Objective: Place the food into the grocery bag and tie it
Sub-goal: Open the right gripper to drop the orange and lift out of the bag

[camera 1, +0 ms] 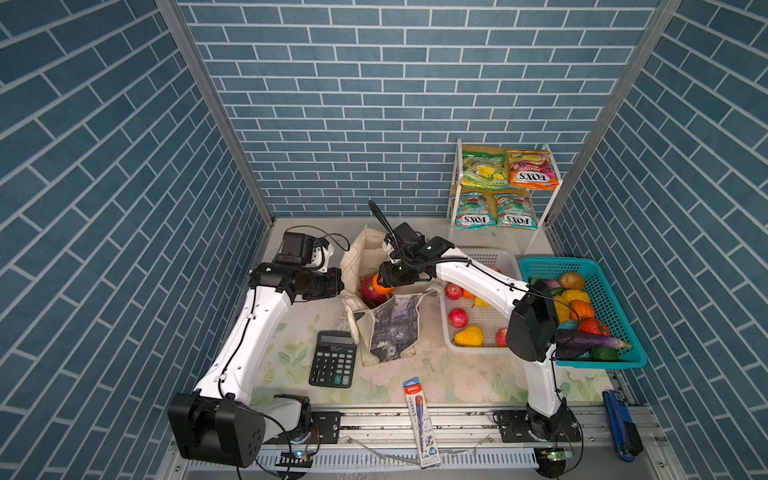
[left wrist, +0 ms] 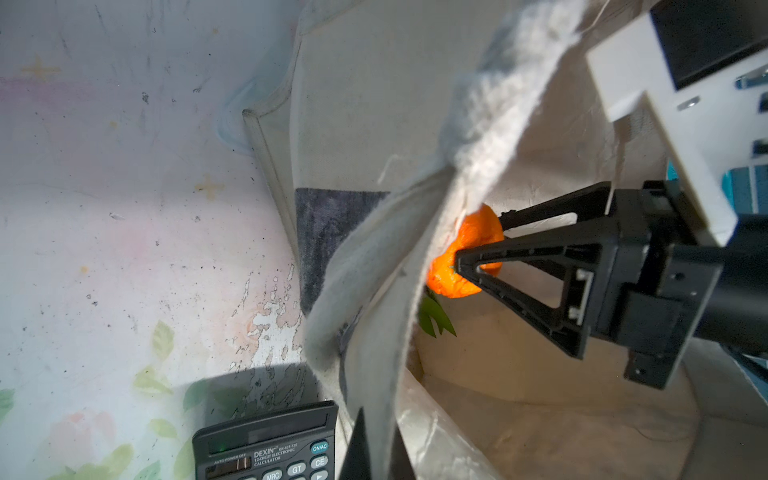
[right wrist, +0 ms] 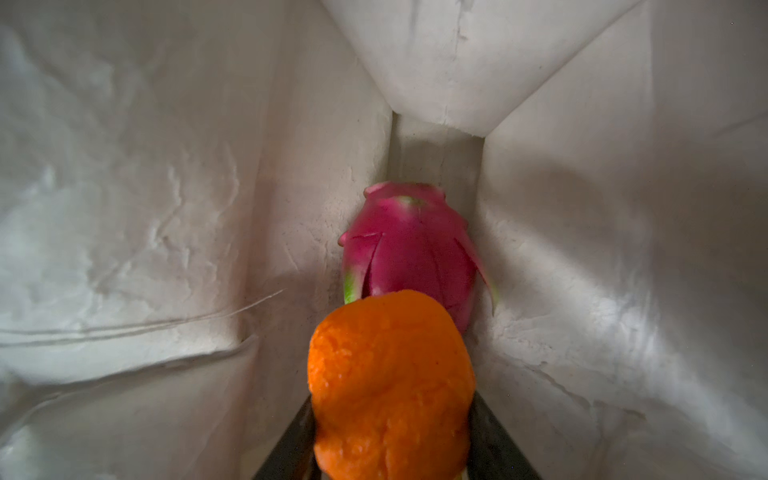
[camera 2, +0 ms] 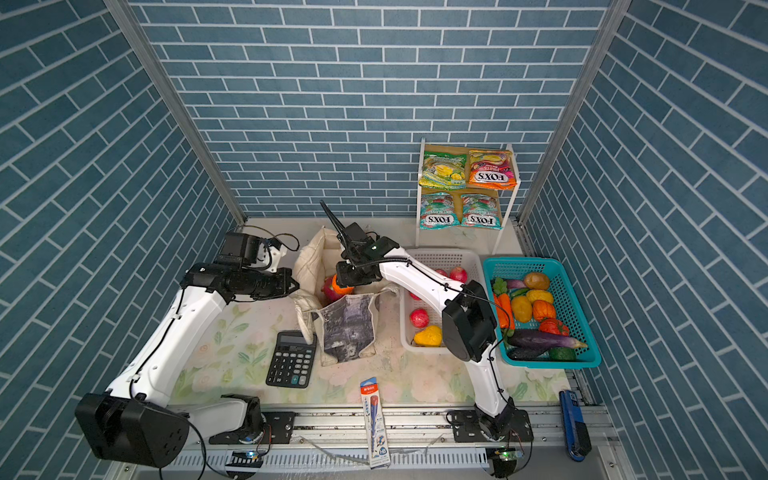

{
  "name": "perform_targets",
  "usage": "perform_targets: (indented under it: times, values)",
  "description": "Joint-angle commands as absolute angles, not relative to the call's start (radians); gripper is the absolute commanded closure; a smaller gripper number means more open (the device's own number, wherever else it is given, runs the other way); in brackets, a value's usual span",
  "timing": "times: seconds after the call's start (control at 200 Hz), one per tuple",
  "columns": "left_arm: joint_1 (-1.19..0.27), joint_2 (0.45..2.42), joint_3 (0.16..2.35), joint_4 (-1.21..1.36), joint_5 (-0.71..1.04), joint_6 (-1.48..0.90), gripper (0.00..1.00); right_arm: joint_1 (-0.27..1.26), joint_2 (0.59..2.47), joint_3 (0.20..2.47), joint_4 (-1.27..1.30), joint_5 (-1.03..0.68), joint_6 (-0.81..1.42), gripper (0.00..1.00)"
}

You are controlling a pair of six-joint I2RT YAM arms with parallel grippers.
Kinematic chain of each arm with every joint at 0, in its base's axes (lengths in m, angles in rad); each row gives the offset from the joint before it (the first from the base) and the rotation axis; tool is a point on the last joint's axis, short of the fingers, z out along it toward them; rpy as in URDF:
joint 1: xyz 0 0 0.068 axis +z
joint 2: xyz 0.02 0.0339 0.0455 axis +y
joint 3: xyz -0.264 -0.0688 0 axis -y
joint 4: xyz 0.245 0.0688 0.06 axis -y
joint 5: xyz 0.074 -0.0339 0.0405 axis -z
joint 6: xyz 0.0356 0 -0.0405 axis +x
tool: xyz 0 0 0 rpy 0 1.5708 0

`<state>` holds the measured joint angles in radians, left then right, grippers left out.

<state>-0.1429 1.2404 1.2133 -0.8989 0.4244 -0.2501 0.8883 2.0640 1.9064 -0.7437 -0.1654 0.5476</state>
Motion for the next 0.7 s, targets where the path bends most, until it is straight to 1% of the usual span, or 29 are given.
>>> perform_targets:
  times: [0.0,0.145,0.255,0.395,0.505,0.52,0.54,0.545,0.555,0.695]
  values:
    - [-0.149,1.252,1.223,-0.893,0.439,-0.249,1.0,0.897,2.087,1.916,-0.753,-0.139,0.516,0.53]
    - [-0.148,1.256,1.226,-0.894,0.439,-0.246,1.0,0.898,2.119,1.913,-0.756,-0.098,0.495,0.48]
    - [-0.147,1.259,1.237,-0.898,0.44,-0.241,1.0,0.897,2.152,1.917,-0.76,-0.067,0.475,0.46]
    - [-0.147,1.264,1.25,-0.903,0.444,-0.233,1.0,0.898,2.172,1.922,-0.762,-0.057,0.472,0.4]
    - [-0.147,1.264,1.256,-0.91,0.442,-0.226,1.0,0.898,2.154,1.925,-0.763,-0.056,0.472,0.32]
    - [-0.147,1.262,1.256,-0.911,0.442,-0.225,1.0,0.897,2.149,1.924,-0.761,-0.053,0.471,0.29]
    - [-0.147,1.263,1.257,-0.911,0.442,-0.224,1.0,0.897,2.142,1.924,-0.762,-0.048,0.471,0.08]
    - [-0.147,1.263,1.257,-0.911,0.442,-0.225,1.0,0.897,2.14,1.924,-0.761,-0.046,0.471,0.05]
    - [-0.147,1.263,1.257,-0.911,0.442,-0.225,1.0,0.897,2.136,1.924,-0.763,-0.043,0.47,0.02]
    - [-0.147,1.255,1.257,-0.912,0.442,-0.221,1.0,0.899,2.062,1.932,-0.774,-0.008,0.453,0.01]
